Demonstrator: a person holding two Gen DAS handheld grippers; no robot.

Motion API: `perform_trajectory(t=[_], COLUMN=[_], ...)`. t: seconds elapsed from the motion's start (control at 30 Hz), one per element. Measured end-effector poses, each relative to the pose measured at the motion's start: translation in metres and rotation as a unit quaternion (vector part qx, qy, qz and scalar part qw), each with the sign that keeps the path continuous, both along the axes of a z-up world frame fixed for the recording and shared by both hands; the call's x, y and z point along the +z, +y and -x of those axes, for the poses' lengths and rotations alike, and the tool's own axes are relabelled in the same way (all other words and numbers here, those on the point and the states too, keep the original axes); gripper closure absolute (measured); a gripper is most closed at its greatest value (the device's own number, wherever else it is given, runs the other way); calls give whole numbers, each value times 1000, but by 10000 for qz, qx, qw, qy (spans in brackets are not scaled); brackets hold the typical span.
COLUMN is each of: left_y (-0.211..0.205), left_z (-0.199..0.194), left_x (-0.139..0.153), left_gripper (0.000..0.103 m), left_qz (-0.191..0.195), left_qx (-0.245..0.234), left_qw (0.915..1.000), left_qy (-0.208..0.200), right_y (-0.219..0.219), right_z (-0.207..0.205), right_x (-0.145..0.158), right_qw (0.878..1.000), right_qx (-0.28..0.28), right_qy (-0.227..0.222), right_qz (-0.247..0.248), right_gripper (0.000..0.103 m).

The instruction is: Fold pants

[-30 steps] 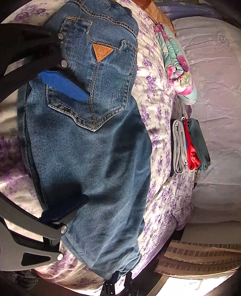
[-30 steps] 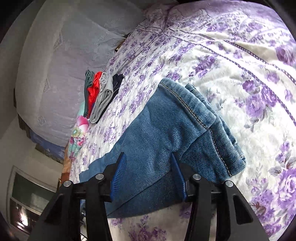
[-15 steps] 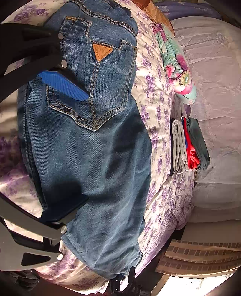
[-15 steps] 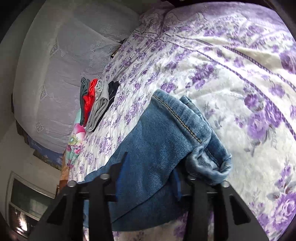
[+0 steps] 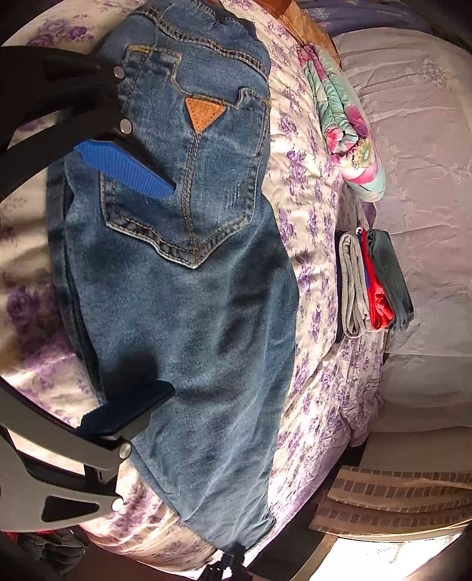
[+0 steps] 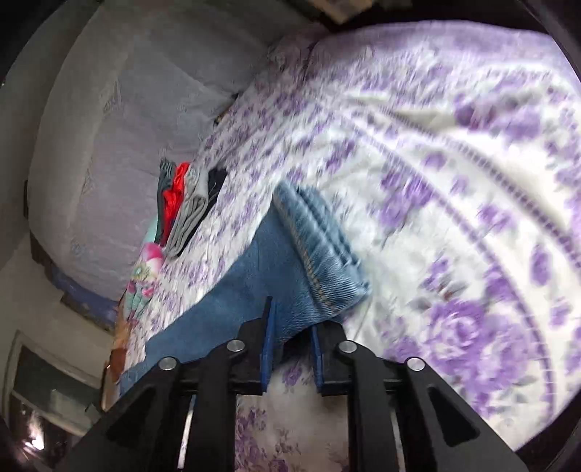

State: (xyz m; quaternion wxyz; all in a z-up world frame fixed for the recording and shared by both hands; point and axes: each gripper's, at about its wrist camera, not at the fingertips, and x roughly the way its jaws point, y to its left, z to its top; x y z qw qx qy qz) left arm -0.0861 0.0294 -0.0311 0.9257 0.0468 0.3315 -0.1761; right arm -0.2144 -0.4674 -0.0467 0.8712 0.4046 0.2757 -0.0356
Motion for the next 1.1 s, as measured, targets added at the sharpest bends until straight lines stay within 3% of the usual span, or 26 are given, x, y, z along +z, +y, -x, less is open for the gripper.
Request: perform_trajectory(t=[0.07,0.13,0.2,0.3,0.33,0.4,0.43,0.5,0.57,0.63,0.77,0.87,1.0,1.1], left_y=[6,10,8,-5,-9,-9,-8,-5,4,12,8,11,12,13], left_z=[5,8,6,-4,-12,-22,-15,0,8,11,11,12,12,13], left_x=[9,25,40,36,23,-6,-6,-5,-7,-7,-10,-11,-12,-13], left_gripper=[5,5,5,5,5,5,5,5,5,5,5,5,5,5], left_qz=[105,345,486,396,204,-75,-59,-222,-136,119,-11,57,70,98], left_qx=[32,7,12,-68,-7,87,48,50,-4,-33,95,51,38,18], left_qw=[9999,9993,9985,9991,9998,9995,9999,9997,9998,9997,9993,9992,9991,9990], left_qy=[23,-119,-257,-152,22,311,121,-62,-159,-220,-357,-393,-421,-447], right_y=[8,30,63,140,165,206,217,226,228,235,276,320,362,379], right_z=[18,17,2,-42,-58,-91,-105,-108,-110,-114,-154,-196,-231,-227], right_x=[34,61,77,75,66,33,12,4,24,53,86,82,54,23], right_qw=[9896,9763,9698,9460,9346,9099,9010,8971,8973,9036,8907,8758,8612,8449], right_qx=[-671,-596,12,1364,1786,2494,2778,2697,2894,2919,3407,3772,4093,4303], right_qy=[-108,-415,-760,-835,-712,-30,324,321,173,-337,-735,-597,-172,162], right_qz=[1264,2037,2318,2819,2992,3314,3315,3485,3328,3117,2919,2952,3008,3174], right_gripper=[67,67,65,49,45,43,41,40,40,40,43,66,87,90])
